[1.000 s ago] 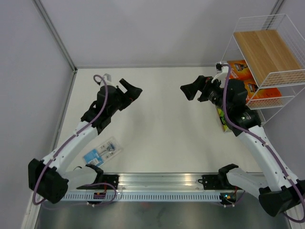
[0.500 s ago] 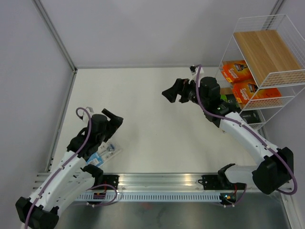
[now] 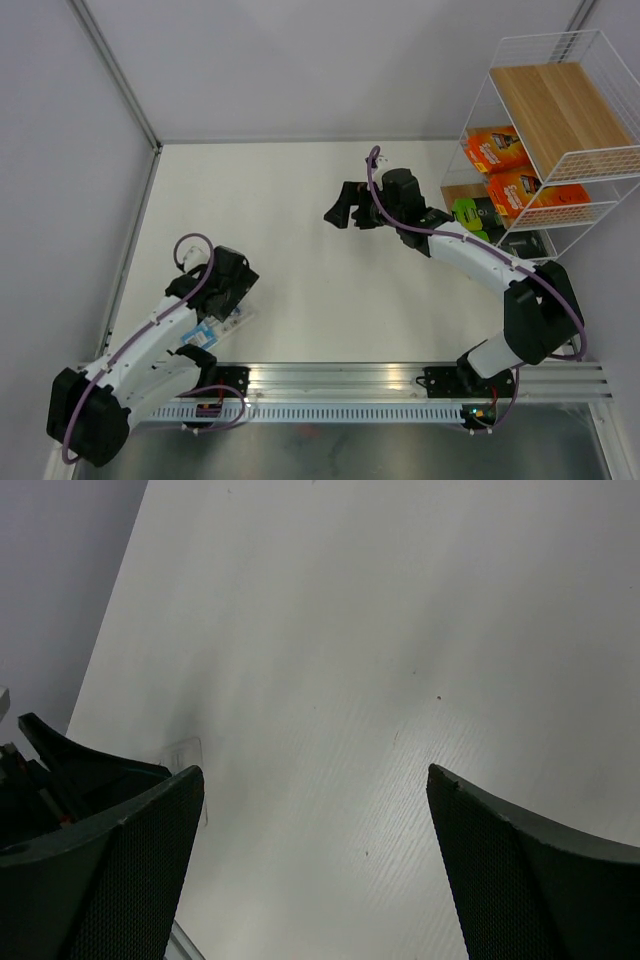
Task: Place and organize the shaving razors onto the shelf
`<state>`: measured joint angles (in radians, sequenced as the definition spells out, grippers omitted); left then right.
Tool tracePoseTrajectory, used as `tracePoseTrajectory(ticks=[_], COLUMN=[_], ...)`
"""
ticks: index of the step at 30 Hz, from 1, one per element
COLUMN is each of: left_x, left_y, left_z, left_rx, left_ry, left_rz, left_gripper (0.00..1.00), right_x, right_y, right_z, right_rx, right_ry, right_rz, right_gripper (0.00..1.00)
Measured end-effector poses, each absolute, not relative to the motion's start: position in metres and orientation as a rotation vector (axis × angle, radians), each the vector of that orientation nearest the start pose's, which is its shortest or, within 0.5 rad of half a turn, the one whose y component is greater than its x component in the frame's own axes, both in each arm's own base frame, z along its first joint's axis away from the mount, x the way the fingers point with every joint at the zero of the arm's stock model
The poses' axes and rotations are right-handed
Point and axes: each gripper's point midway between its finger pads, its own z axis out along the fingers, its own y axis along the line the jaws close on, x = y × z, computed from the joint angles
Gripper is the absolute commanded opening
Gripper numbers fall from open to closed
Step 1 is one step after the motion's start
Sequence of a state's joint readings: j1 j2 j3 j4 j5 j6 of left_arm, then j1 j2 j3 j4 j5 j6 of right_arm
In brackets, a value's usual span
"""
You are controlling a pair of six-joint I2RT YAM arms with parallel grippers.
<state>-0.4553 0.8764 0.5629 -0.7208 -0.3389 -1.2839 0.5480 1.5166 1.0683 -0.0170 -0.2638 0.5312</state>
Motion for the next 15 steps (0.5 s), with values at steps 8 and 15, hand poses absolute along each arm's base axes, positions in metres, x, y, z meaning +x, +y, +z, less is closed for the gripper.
tracePoseTrajectory(ticks=[8,15], left_x=[0.196,0.186], left_y=[-0.073,-0.062], left_z=[0.058,0.061], left_rx=[-1.197,-1.363], left_ry=[2.342,2.279], left_rz=[-0.128,-0.084], left_gripper=[0.9,0.89], right_x=[0.352,0.352], right_y=[0.287,0.283], right_z=[0.184,0.179], right_rx=[-0.187,-0.205], right_ry=[2.145,2.156], right_rz=[0.894,0.859], right_gripper=[0.98,0.98])
